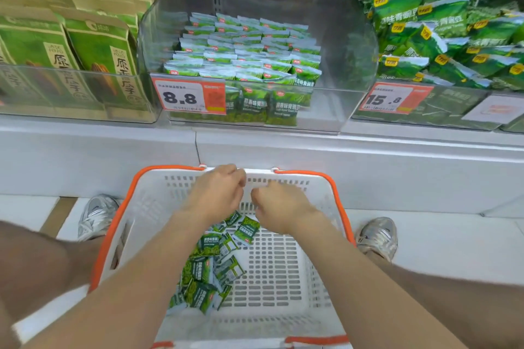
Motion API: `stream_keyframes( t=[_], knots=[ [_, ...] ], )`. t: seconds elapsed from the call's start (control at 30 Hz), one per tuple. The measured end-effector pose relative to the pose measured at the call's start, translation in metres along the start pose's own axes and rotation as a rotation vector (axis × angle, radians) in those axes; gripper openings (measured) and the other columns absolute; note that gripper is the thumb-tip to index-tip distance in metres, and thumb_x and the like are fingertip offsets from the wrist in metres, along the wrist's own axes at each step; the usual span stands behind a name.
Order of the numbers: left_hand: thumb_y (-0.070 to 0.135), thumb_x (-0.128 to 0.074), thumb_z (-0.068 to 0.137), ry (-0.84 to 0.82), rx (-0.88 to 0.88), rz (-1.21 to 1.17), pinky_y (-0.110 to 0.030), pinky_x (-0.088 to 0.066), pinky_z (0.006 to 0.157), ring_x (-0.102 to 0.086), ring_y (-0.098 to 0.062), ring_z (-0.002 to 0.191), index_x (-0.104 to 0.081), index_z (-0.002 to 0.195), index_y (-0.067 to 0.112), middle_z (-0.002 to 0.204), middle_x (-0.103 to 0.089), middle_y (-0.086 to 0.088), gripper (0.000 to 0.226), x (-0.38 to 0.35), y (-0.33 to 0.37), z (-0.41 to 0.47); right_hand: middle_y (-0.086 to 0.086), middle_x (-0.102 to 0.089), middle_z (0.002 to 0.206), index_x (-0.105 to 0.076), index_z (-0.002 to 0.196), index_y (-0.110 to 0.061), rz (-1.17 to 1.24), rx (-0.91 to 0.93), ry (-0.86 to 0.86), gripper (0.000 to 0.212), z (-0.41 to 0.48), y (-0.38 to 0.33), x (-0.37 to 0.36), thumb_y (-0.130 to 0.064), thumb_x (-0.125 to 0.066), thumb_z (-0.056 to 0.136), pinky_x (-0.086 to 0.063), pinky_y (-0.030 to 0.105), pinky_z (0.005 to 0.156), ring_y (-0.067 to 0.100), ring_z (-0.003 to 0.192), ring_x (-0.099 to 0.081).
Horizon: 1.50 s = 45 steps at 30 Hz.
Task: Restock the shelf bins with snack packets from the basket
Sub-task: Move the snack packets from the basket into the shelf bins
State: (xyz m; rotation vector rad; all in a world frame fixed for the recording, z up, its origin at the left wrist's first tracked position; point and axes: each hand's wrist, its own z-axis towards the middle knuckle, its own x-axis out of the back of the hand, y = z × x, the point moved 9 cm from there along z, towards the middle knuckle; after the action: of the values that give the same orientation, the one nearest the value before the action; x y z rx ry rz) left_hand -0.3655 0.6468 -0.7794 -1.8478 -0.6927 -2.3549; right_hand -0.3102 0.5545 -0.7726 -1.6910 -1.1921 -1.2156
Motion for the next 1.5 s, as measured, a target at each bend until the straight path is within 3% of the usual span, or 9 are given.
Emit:
stream_keyframes(
  t=[0.17,0.43,0.57,0.83,0.93,1.0,1.13,1.3,1.5],
  knots=[
    [0.016,-0.049,0.1,-0.435,0.195,0.041,-0.041,-0.055,0.083,-0.061,-0.024,0.097,-0.064,0.111,0.023,0.112,-0.063,0.0,0.019,-0.091,-0.041,-0.038,0.007,-0.053,0.089,-0.052,0.083,-0.012,0.059,-0.081,-0.455,0.015,-0.001,0.011,-0.092,-0.011,-0.052,0.098,-0.047,0.038,0.068,0.025,0.075,-0.054],
    [0.012,-0.053,0.101,-0.771,0.249,0.102,-0.056,-0.033,0.12,-0.024,-0.045,0.151,-0.034,0.16,0.037,0.167,-0.014,-0.013,0.067,-0.185,-0.071,-0.056,0.005,-0.051,0.086,-0.043,0.074,-0.017,0.106,-0.135,-0.429,0.025,0.023,0.033,-0.117,-0.012,-0.05,0.098,-0.049,0.038,0.072,0.027,0.082,-0.055],
    [0.007,-0.053,0.103,-0.852,0.27,-0.023,-0.05,-0.045,0.112,-0.048,-0.041,0.138,-0.04,0.159,0.029,0.166,-0.008,-0.007,0.061,-0.213,-0.075,-0.057,0.003,-0.045,0.081,-0.038,0.073,-0.018,0.128,-0.15,-0.447,0.029,0.032,0.035,-0.128,-0.013,-0.05,0.099,-0.044,0.037,0.07,0.021,0.069,-0.047],
    [0.01,-0.067,0.1,-0.362,0.401,-0.373,-0.031,-0.052,0.092,-0.066,-0.016,0.097,-0.08,0.103,0.019,0.111,-0.074,0.002,0.015,-0.175,-0.066,-0.028,0.005,-0.049,0.082,-0.042,0.073,-0.014,0.202,-0.183,-0.442,0.026,0.041,0.037,-0.128,-0.006,-0.05,0.096,-0.044,0.036,0.067,0.026,0.076,-0.053],
    [0.012,-0.077,0.094,-0.24,0.597,-0.771,-0.035,-0.057,0.092,-0.07,-0.015,0.095,-0.081,0.09,0.023,0.103,-0.076,0.004,0.013,-0.158,-0.073,-0.03,0.013,-0.059,0.111,-0.057,0.102,-0.008,0.379,-0.238,-0.369,0.015,0.043,0.049,-0.114,-0.024,-0.056,0.101,-0.05,0.038,0.076,0.03,0.094,-0.058],
    [0.007,-0.08,0.091,-0.208,0.738,-1.081,-0.039,-0.064,0.084,-0.076,-0.023,0.088,-0.078,0.091,0.013,0.105,-0.074,-0.009,0.007,-0.15,-0.068,-0.037,0.016,-0.06,0.126,-0.057,0.128,-0.003,0.521,-0.27,-0.313,0.052,0.044,0.058,-0.106,-0.042,-0.068,0.096,-0.054,0.044,0.093,0.032,0.113,-0.061],
    [-0.001,-0.085,0.083,-0.148,0.841,-1.395,-0.036,-0.064,0.075,-0.077,-0.034,0.096,-0.047,0.089,0.011,0.092,-0.063,-0.015,0.04,-0.125,-0.053,-0.044,0.016,-0.077,0.094,-0.066,0.119,-0.008,0.935,-0.277,-0.145,0.045,0.042,0.064,-0.078,-0.03,-0.086,0.085,-0.063,0.049,0.083,0.032,0.091,-0.076],
    [0.004,-0.088,0.082,-0.401,0.67,-1.283,-0.045,-0.062,0.089,-0.077,-0.033,0.1,-0.062,0.123,0.018,0.107,-0.078,-0.018,0.051,-0.084,-0.024,-0.039,-0.009,-0.062,0.058,-0.073,0.073,-0.035,0.801,-0.101,-0.007,0.027,0.045,0.064,-0.019,-0.012,-0.084,0.082,-0.053,0.032,0.066,0.009,0.057,-0.057],
    [-0.001,-0.072,0.095,-0.578,0.51,-1.261,-0.036,-0.061,0.096,-0.075,-0.027,0.11,-0.068,0.128,0.002,0.118,-0.077,-0.012,0.033,-0.059,0.002,-0.044,0.007,-0.077,0.079,-0.082,0.103,-0.022,0.809,-0.021,-0.026,0.017,0.038,0.052,0.006,-0.011,-0.076,0.091,-0.056,0.038,0.068,0.016,0.066,-0.063]
  ],
)
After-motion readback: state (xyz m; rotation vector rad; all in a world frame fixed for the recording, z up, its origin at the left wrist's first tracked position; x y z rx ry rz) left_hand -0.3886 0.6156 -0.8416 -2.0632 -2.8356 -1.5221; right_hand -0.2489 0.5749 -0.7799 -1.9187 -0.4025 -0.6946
